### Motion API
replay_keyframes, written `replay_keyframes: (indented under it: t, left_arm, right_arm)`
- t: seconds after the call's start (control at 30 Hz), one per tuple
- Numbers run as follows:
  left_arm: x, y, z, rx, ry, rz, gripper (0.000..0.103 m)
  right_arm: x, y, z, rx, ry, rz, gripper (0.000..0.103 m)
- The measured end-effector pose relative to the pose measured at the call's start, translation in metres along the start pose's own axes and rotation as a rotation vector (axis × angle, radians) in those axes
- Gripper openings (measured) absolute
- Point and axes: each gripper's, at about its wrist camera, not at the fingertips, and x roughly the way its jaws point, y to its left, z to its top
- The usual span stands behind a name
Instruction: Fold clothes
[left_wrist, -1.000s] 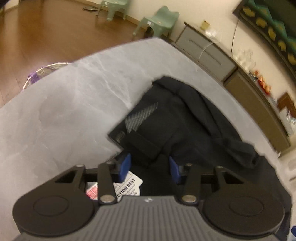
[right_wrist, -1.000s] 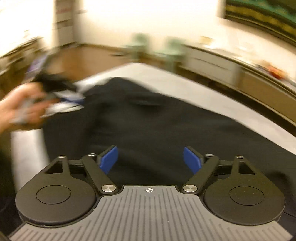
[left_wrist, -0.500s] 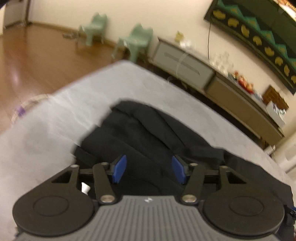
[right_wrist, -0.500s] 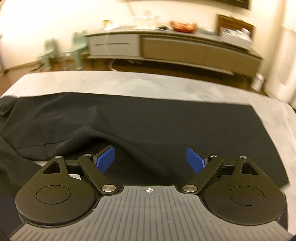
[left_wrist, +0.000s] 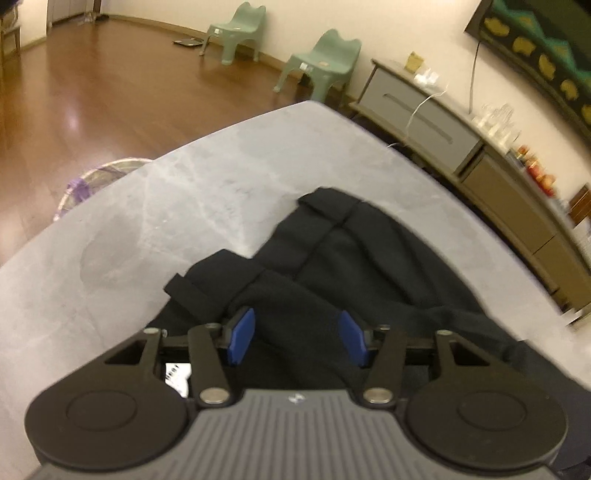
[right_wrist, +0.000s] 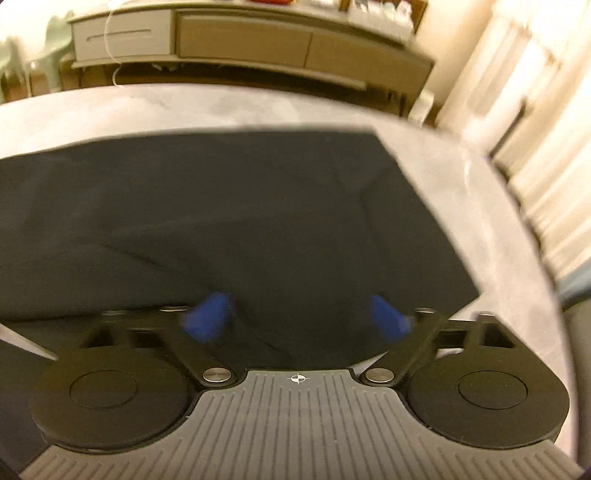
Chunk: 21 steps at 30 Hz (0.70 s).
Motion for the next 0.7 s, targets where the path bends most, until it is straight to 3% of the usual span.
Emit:
replay_keyframes:
  t: [0.07,0.13,0.2,0.33,0.5,0.57,0.6,0.67,0.7]
  left_arm:
    - [-0.005,0.002,0.0,-0.031,0.0,-0.039,0.057]
    - [-0.007,0.003,0.001,-0.054,0.008,-0.067,0.057]
    - [-0.007,0.003,-0.001,-0.078,0.018,-0.086,0.057]
    - [-0.007,0.016,-0.007,-0.144,0.033,-0.099,0.058]
    - [0.0,0.036,-0.022,-0.205,0.123,-0.147,0.058]
    - [-0.001,0.037,-0.028,-0.187,0.137,-0.169,0.058]
    - [-0.002,0.036,-0.03,-0.173,0.139,-0.175,0.058]
    - [-0.003,0.034,-0.032,-0.148,0.137,-0.176,0.058]
    - [-0.004,0.033,-0.033,-0.135,0.137,-0.176,0.058]
  right_arm:
    - [-0.038,0.044,0.018,-0.053,-0.107,0.128,0.076]
    - [-0.075,0.108,0.036,-0.169,-0.191,0.274,0.086]
    - [-0.104,0.176,0.051,-0.283,-0.256,0.41,0.089]
    - [-0.117,0.31,0.088,-0.405,-0.271,0.662,0.092]
    - [-0.091,0.437,0.109,-0.514,-0.182,0.735,0.092]
    - [-0.075,0.468,0.106,-0.595,-0.158,0.709,0.092]
    - [-0.066,0.479,0.104,-0.636,-0.142,0.685,0.086]
    - [-0.06,0.489,0.108,-0.659,-0.127,0.65,0.058]
    - [-0.059,0.492,0.112,-0.66,-0.126,0.636,0.019]
